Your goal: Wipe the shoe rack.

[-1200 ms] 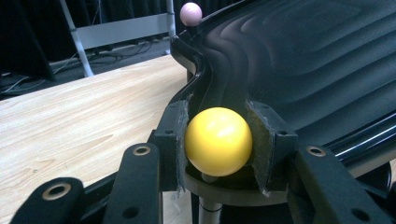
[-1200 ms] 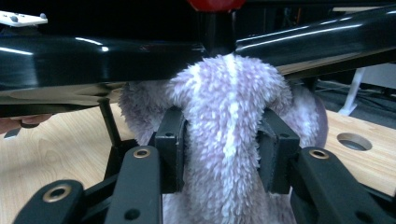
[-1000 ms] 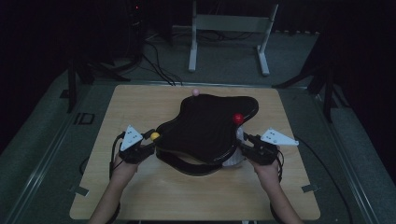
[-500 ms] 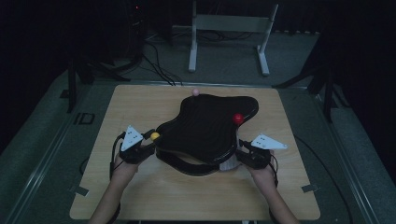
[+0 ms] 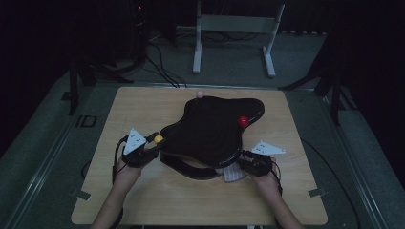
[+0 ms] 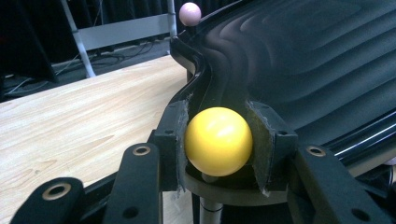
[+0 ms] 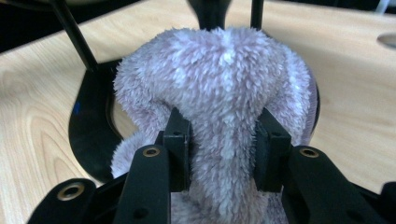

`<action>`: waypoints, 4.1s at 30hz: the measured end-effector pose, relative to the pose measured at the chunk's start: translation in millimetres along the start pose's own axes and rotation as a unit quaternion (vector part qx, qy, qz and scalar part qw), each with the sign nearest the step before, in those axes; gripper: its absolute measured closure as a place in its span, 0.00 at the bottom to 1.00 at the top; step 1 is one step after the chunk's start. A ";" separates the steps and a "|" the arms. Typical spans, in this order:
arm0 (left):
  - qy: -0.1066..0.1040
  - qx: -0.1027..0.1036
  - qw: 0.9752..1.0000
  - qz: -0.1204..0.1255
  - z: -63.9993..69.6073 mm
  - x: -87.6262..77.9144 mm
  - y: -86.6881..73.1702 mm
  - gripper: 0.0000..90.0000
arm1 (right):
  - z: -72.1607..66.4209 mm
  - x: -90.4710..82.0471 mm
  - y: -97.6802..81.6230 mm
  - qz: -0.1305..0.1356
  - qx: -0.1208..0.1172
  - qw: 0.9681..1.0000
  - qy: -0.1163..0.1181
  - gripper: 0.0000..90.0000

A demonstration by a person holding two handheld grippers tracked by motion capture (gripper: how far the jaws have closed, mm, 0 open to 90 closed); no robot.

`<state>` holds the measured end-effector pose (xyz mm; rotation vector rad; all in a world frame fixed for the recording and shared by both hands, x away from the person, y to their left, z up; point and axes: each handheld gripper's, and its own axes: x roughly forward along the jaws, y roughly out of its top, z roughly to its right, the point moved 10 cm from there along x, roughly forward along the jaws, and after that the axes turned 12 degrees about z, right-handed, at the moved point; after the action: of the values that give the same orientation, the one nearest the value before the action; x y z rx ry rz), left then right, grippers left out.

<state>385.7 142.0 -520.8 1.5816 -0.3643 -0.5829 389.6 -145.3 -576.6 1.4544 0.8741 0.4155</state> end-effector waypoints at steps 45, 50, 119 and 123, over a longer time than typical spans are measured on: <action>-0.001 -0.001 1.000 0.005 0.6 0.6 -0.3 0.67 | 55.6 -85.8 119.8 0.121 -0.013 0.989 -0.089 0.80; -0.003 -0.001 1.000 0.006 0.3 0.6 -0.4 0.67 | 63.5 -91.7 147.5 0.148 -0.019 0.984 -0.096 0.80; -0.012 0.001 1.000 0.004 4.2 2.6 -0.1 0.67 | 68.5 -100.4 178.1 0.172 -0.019 0.977 -0.127 0.79; -0.012 0.001 1.000 0.004 4.1 2.6 -0.2 0.67 | 66.5 -96.6 191.6 0.174 -0.027 0.977 -0.119 0.79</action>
<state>385.5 137.2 -521.5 1.5758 -0.3903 -0.5960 425.0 -237.6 -374.9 1.5728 0.4126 0.5080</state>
